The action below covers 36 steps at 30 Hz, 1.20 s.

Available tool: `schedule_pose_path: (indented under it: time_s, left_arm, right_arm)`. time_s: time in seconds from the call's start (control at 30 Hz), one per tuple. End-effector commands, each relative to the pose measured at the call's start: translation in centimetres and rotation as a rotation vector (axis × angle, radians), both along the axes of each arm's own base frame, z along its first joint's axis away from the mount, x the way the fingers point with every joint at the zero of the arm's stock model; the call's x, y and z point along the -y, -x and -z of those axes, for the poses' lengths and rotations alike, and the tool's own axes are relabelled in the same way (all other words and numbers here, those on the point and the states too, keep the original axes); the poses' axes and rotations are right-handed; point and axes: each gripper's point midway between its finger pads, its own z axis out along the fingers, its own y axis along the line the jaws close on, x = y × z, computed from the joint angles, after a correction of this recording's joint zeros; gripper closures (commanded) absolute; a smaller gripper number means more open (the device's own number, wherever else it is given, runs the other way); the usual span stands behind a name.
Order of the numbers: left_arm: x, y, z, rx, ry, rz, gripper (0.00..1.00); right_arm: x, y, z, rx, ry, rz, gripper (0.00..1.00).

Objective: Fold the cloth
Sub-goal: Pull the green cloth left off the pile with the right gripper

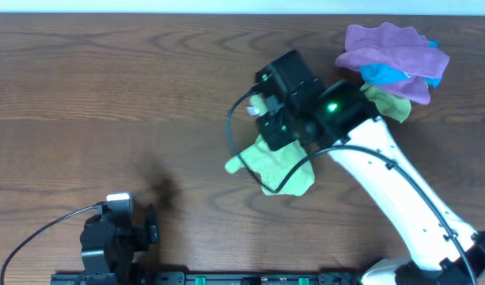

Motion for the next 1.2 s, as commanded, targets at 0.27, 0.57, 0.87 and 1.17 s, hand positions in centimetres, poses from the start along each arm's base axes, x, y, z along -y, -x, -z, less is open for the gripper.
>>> schedule_pose_path:
  time_s: [0.27, 0.57, 0.87, 1.17]
  left_arm:
    - [-0.2, 0.9, 1.4, -0.061, -0.014, -0.004, 0.05]
    - [-0.2, 0.9, 1.4, -0.061, -0.014, -0.004, 0.05]
    - [-0.2, 0.9, 1.4, -0.061, -0.014, -0.004, 0.05]
    - [-0.2, 0.9, 1.4, -0.061, -0.014, -0.004, 0.05]
  right_arm:
    - [-4.0, -6.5, -0.6, 0.247, -0.038, -0.002, 0.98]
    - [-3.4, -12.5, 1.1, 0.378, 0.022, 0.116, 0.01]
    - [-0.9, -10.4, 4.1, 0.196, 0.063, 0.148, 0.01]
    - [2.4, -11.0, 6.7, -0.058, -0.146, 0.277, 0.01]
